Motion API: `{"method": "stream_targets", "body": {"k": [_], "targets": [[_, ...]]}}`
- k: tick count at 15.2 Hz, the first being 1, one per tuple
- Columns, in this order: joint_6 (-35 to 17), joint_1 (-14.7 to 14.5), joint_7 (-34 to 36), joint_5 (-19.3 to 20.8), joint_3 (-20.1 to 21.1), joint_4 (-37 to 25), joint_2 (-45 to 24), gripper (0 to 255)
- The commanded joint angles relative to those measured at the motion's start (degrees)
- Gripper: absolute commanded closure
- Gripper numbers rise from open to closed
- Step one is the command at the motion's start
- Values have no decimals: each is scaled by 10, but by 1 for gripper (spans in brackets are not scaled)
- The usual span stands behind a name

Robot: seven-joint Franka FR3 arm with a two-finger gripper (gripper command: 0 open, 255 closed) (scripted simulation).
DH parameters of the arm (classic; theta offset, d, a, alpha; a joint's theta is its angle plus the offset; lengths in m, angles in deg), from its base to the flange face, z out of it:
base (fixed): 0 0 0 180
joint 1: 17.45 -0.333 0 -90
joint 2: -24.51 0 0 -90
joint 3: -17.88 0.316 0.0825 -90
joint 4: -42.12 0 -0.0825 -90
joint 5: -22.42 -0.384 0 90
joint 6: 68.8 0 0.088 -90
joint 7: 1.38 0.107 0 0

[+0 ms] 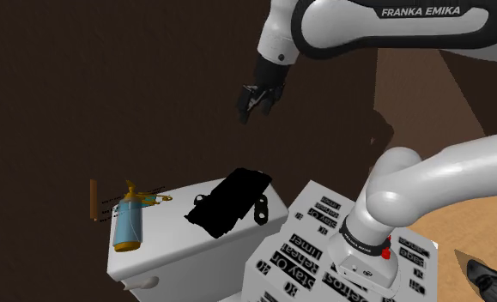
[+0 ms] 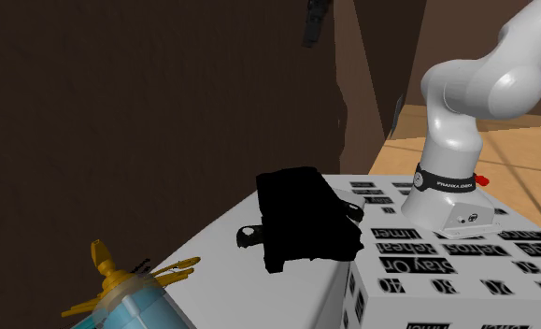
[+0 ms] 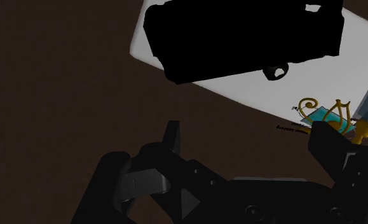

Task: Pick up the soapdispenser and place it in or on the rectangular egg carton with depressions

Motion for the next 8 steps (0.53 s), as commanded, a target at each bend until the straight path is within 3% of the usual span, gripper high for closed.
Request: {"method": "stream_targets", "body": {"k": [1,8], "targets": [[-33,-2,38,-12,31,10,-15,0],[-140,7,170,-27,144,10,-97,0]]}}
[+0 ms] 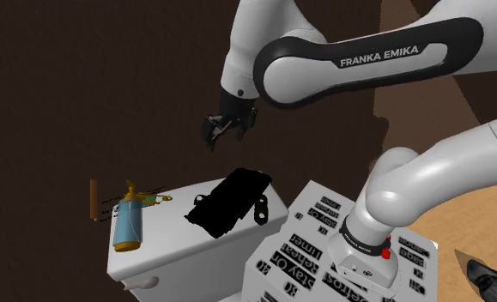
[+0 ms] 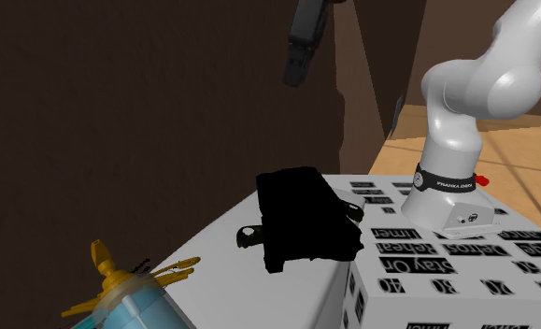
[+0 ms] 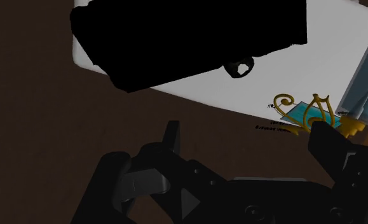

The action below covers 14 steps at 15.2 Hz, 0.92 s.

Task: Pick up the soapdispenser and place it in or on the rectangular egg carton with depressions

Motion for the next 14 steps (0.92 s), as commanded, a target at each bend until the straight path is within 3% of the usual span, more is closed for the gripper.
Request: {"method": "stream_targets", "body": {"k": [1,5,8,11,14], "targets": [[-32,6,43,1,35,-4,-28,0],[-88,33,132,25,109,-30,-100,0],[-123,67,212,67,171,-60,-163,0],[-149,109,311,144,238,-99,-239,0],[-153,146,440,272,301,-150,-339,0]]}}
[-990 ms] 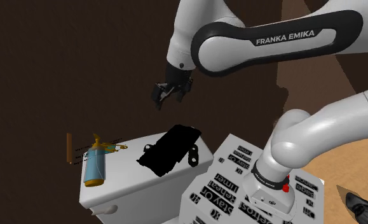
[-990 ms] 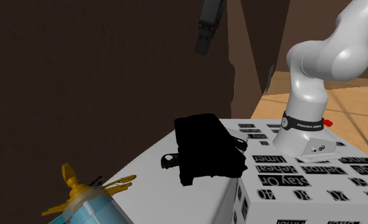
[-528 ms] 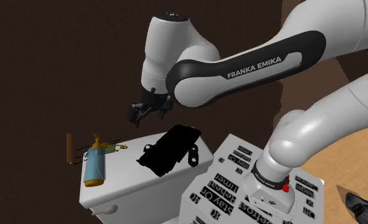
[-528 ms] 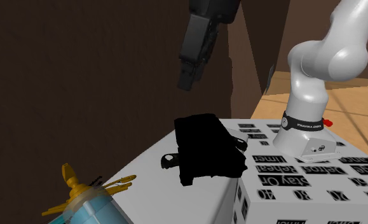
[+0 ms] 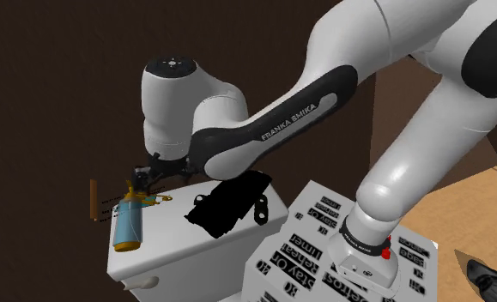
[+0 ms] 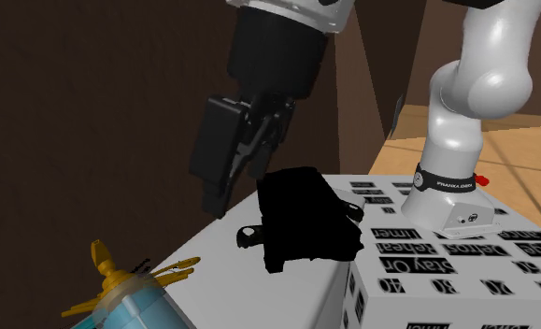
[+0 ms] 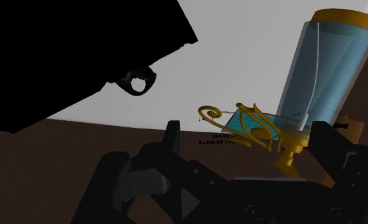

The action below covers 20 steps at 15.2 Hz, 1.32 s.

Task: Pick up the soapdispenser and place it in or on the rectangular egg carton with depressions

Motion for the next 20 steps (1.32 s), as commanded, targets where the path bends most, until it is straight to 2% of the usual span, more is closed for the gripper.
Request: {"method": "stream_targets", "body": {"k": [1,2,4,8,16,20], "targets": [[5,12,98,103,31,-38,-76,0],[15,3,144,155,32,-60,-116,0],[38,-39,217,236,12,-107,-188,0],[80,-136,306,332,-48,-207,-300,0],[55,-158,328,375,-81,-217,-346,0],[55,-158,328,375,-81,-217,-346,0]]}}
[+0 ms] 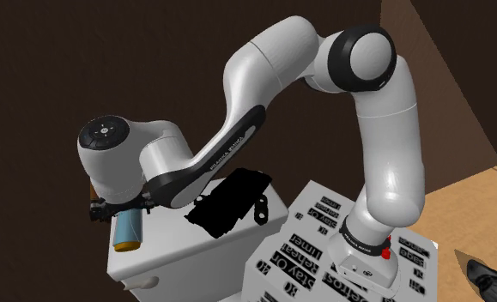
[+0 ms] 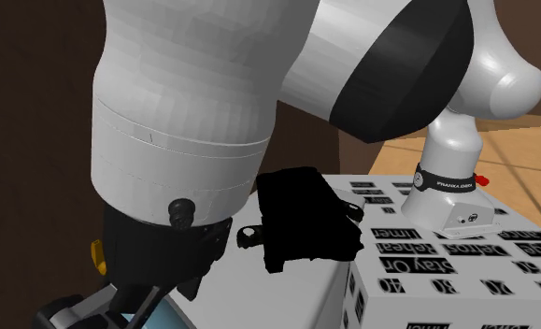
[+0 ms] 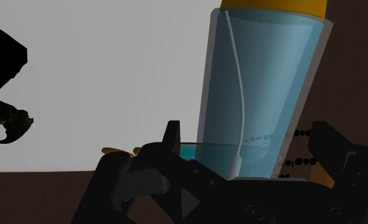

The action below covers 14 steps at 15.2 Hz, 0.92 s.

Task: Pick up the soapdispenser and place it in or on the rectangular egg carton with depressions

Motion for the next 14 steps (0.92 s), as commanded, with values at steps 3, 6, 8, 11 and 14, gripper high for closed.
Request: {"method": "stream_targets", "body": {"k": [3,6,8,11,14], "targets": [[0,0,0,0,0,0,0,0],[0,0,0,0,0,0,0,255],[0,0,0,0,0,0,0,255],[-1,0,0,1,0,1,0,255],[0,0,0,0,0,0,0,255]]}}
